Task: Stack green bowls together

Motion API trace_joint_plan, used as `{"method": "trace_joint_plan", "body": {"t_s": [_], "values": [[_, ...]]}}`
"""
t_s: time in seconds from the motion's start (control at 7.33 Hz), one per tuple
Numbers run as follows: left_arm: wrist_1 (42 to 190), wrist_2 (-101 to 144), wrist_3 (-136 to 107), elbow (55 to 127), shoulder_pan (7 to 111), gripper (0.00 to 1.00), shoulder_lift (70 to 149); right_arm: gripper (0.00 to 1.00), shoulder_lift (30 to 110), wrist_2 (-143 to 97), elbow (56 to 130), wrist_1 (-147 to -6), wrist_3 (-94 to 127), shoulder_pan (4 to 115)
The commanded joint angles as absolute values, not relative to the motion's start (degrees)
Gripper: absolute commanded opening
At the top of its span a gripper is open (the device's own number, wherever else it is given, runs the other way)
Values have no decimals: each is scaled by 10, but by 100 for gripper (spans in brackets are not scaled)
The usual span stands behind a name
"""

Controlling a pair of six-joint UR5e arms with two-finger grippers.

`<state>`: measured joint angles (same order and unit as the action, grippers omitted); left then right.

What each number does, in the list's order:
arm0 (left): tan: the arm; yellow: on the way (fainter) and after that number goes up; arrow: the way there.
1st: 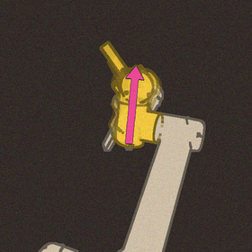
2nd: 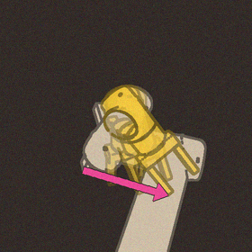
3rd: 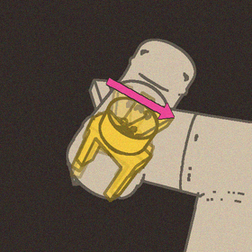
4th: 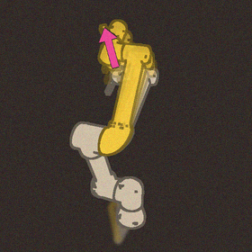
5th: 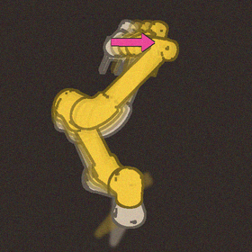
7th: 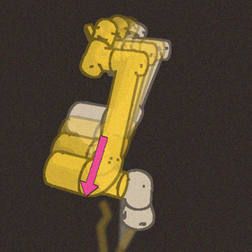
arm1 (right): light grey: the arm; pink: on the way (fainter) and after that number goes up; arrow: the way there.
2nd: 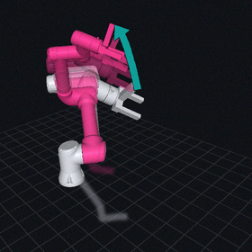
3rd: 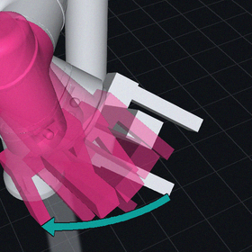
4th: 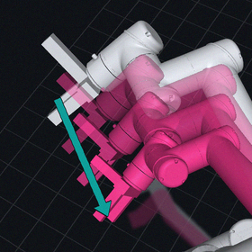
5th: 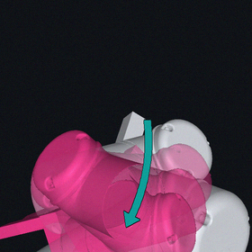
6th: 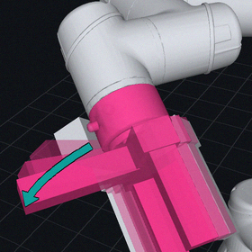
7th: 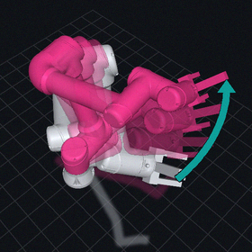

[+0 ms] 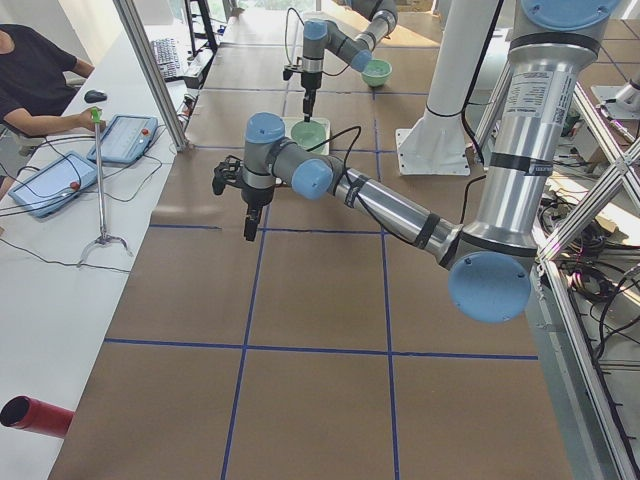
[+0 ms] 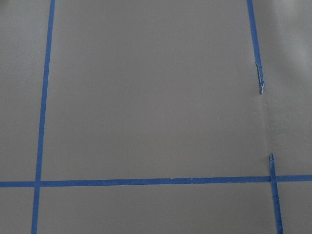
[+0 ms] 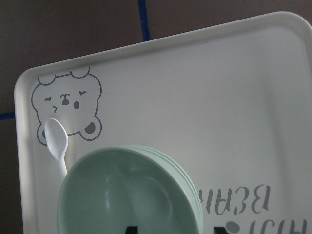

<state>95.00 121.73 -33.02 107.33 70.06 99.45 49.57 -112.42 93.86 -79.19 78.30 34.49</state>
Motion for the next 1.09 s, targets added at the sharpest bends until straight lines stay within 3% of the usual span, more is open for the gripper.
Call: {"method": "trace_joint_plan", "body": {"t_s": [0.0,0.41,0.95], "values": [[950,1217,-329,1073,703,100,986,100,531,-1138,974,-800,773,381],[946,1244,-252,1071,732,100,955,100,640,-1154,1116,-947,559,451],[940,1293,-115,1057,808,100,898,100,813,-1286,1133,-958,234,650]]}}
